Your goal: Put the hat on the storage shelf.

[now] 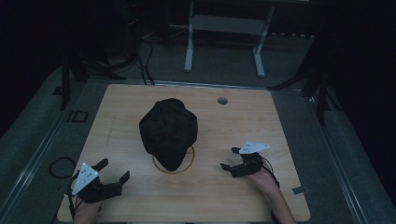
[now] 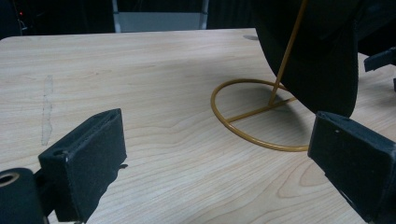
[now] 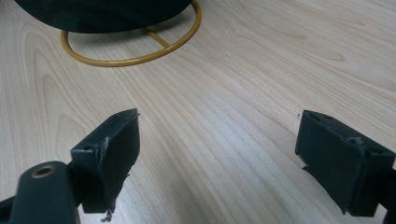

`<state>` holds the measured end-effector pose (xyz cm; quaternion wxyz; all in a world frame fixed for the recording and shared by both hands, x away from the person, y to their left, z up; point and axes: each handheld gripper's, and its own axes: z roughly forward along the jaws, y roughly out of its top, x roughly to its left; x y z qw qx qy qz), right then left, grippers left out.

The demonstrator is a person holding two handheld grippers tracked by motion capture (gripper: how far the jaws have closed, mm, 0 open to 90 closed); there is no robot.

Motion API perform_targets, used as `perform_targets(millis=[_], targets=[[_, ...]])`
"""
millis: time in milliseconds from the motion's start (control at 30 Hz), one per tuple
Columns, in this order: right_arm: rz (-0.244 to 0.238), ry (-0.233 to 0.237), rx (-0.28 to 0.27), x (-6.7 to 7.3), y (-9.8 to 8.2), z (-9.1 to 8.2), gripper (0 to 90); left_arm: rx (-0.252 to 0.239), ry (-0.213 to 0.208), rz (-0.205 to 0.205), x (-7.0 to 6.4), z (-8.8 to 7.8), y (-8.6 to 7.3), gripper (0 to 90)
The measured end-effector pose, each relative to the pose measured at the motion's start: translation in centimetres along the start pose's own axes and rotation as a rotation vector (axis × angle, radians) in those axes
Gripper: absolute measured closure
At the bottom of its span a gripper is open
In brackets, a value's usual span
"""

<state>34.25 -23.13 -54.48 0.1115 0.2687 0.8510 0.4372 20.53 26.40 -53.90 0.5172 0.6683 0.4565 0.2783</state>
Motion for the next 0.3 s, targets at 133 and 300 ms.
perform_targets(millis=[133, 300], targets=[[-0.004, -0.002, 0.005, 0.08, -0.36, 0.15, 13.6, 0.006, -0.003, 0.002, -0.03, 0.05, -0.07, 4.7], [-0.003, 0.0, -0.002, 0.0, -0.48, 0.07, 13.7, 0.007, -0.005, 0.0, 0.0, 0.12, -0.12, 4.8]])
